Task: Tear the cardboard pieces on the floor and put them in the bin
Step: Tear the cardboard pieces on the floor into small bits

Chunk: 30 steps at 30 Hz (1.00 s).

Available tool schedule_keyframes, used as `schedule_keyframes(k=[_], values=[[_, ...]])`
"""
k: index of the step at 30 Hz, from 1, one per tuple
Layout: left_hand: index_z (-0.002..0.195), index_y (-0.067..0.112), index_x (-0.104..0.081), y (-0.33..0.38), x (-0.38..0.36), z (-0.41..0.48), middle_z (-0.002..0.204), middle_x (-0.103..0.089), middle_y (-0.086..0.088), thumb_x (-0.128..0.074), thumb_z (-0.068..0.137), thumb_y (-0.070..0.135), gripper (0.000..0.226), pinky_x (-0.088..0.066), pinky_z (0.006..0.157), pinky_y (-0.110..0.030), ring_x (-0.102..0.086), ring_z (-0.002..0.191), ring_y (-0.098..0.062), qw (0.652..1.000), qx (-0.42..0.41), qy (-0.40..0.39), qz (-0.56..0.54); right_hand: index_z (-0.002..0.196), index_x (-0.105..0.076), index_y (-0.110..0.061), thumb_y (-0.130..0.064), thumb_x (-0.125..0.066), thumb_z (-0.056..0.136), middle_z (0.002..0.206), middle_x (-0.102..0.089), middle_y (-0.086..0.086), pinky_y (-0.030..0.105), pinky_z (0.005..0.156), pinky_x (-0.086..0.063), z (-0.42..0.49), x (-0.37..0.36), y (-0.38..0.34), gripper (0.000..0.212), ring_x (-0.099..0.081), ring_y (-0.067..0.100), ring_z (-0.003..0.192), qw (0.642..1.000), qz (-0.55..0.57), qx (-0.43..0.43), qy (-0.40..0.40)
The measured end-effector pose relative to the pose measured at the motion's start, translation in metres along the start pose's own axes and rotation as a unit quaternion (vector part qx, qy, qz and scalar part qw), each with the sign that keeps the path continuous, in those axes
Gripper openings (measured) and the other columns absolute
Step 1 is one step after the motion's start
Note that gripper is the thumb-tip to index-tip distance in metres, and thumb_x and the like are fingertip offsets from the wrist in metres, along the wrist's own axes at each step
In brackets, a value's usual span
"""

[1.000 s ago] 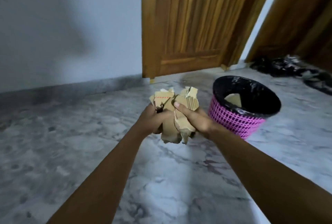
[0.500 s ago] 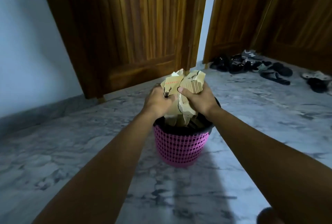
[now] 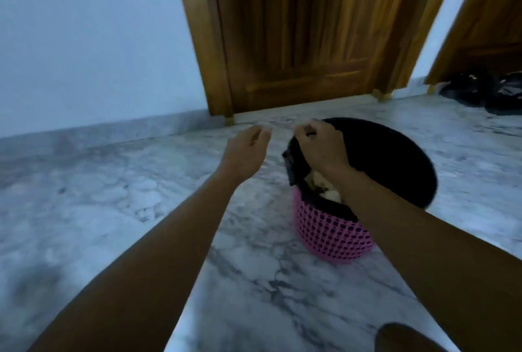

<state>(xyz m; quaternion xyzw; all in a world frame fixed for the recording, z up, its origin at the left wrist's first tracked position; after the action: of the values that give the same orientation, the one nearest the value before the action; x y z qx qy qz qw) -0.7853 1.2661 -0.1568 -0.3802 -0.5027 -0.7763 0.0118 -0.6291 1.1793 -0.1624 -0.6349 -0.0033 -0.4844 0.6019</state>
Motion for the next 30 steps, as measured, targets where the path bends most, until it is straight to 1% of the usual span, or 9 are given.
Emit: schedule_keyframes(k=[3, 6, 7, 9, 12, 16, 21, 25, 30], values=[[0.121, 0.023, -0.069, -0.043, 0.074, -0.046, 0.117, -0.069, 0.005, -0.044, 0.102, 0.04, 0.035, -0.041, 0.091, -0.023, -0.059, 0.109, -0.01, 0.993, 0.077, 0.086, 0.011, 0.099, -0.068, -0.021, -0.052, -0.05, 0.094, 0.105, -0.071, 0.001, 0.036, 0.081, -0.052, -0.018, -0.081, -0.066, 0.037, -0.065, 0.021, 0.096, 0.993, -0.025, 0.088, -0.074], [0.118, 0.025, -0.07, -0.098, 0.168, -0.114, 0.11, -0.071, 0.005, -0.046, 0.101, 0.041, 0.034, -0.045, 0.084, -0.018, -0.062, 0.104, -0.009, 0.972, 0.17, 0.159, 0.031, 0.091, -0.067, -0.024, -0.054, -0.05, 0.091, 0.091, -0.07, -0.004, 0.03, 0.073, -0.047, -0.064, -0.171, -0.141, 0.034, -0.065, 0.021, 0.09, 0.965, -0.031, 0.171, -0.197], [0.117, 0.025, -0.07, -0.114, 0.199, -0.143, 0.111, -0.071, 0.005, -0.046, 0.1, 0.042, 0.034, -0.048, 0.085, -0.02, -0.063, 0.106, -0.012, 0.961, 0.205, 0.183, 0.034, 0.09, -0.066, -0.025, -0.053, -0.053, 0.091, 0.089, -0.07, -0.005, 0.03, 0.074, -0.051, -0.084, -0.195, -0.165, 0.031, -0.066, 0.02, 0.088, 0.953, -0.025, 0.192, -0.234], [0.117, 0.025, -0.07, -0.139, 0.256, -0.21, 0.116, -0.071, 0.003, -0.048, 0.098, 0.044, 0.035, -0.049, 0.097, -0.029, -0.062, 0.113, -0.017, 0.936, 0.264, 0.227, 0.056, 0.09, -0.067, -0.028, -0.056, -0.056, 0.084, 0.09, -0.073, -0.005, 0.031, 0.083, -0.056, -0.129, -0.238, -0.21, 0.03, -0.069, 0.019, 0.091, 0.927, -0.015, 0.226, -0.299], [0.119, 0.023, -0.069, -0.165, 0.32, -0.338, 0.123, -0.068, 0.001, -0.049, 0.098, 0.046, 0.036, -0.045, 0.101, -0.03, -0.058, 0.119, -0.019, 0.889, 0.353, 0.276, 0.098, 0.093, -0.068, -0.034, -0.062, -0.054, 0.079, 0.098, -0.073, -0.008, 0.035, 0.089, -0.056, -0.215, -0.297, -0.266, 0.035, -0.068, 0.018, 0.099, 0.868, -0.007, 0.292, -0.403], [0.121, 0.02, -0.068, -0.183, 0.355, -0.502, 0.127, -0.067, -0.005, -0.049, 0.099, 0.044, 0.038, -0.044, 0.102, -0.027, -0.057, 0.124, -0.022, 0.823, 0.452, 0.329, 0.101, 0.111, -0.068, -0.031, -0.047, -0.06, 0.092, 0.114, -0.069, -0.007, 0.04, 0.093, -0.054, -0.339, -0.342, -0.311, 0.026, -0.064, 0.017, 0.104, 0.768, -0.005, 0.354, -0.533], [0.116, 0.019, -0.069, -0.197, 0.357, -0.624, 0.119, -0.069, -0.005, -0.052, 0.097, 0.046, 0.037, -0.047, 0.097, -0.029, -0.061, 0.116, -0.023, 0.784, 0.521, 0.329, 0.072, 0.119, -0.062, -0.037, -0.056, -0.057, 0.09, 0.125, -0.065, -0.006, 0.042, 0.093, -0.054, -0.454, -0.383, -0.321, 0.035, -0.065, 0.021, 0.106, 0.687, -0.072, 0.404, -0.6], [0.105, 0.027, -0.069, -0.223, 0.364, -0.692, 0.11, -0.07, 0.006, -0.055, 0.095, 0.044, 0.025, -0.041, 0.072, -0.009, -0.063, 0.101, -0.011, 0.782, 0.537, 0.311, 0.059, 0.129, -0.055, -0.039, -0.055, -0.058, 0.09, 0.13, -0.061, -0.006, 0.038, 0.096, -0.049, -0.525, -0.417, -0.325, 0.042, -0.059, 0.023, 0.116, 0.652, -0.139, 0.437, -0.603], [0.111, 0.024, -0.071, -0.27, 0.376, -0.754, 0.105, -0.066, 0.008, -0.063, 0.092, 0.032, 0.022, -0.041, 0.081, -0.015, -0.061, 0.1, -0.009, 0.781, 0.557, 0.281, 0.032, 0.135, -0.05, -0.039, -0.059, -0.065, 0.083, 0.139, -0.056, 0.0, 0.046, 0.102, -0.046, -0.59, -0.467, -0.321, 0.058, -0.057, 0.026, 0.121, 0.623, -0.209, 0.43, -0.619]])
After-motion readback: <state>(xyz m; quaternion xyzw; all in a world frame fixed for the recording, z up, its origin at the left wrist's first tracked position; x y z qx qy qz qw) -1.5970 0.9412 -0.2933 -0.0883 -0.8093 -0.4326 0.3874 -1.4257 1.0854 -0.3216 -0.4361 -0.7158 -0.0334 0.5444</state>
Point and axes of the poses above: each hand's wrist, its own z-axis towards the middle knuckle, its own x-axis out of the back of the hand, y = z × x, the point moved 5 cm from there along z, towards the middle knuckle
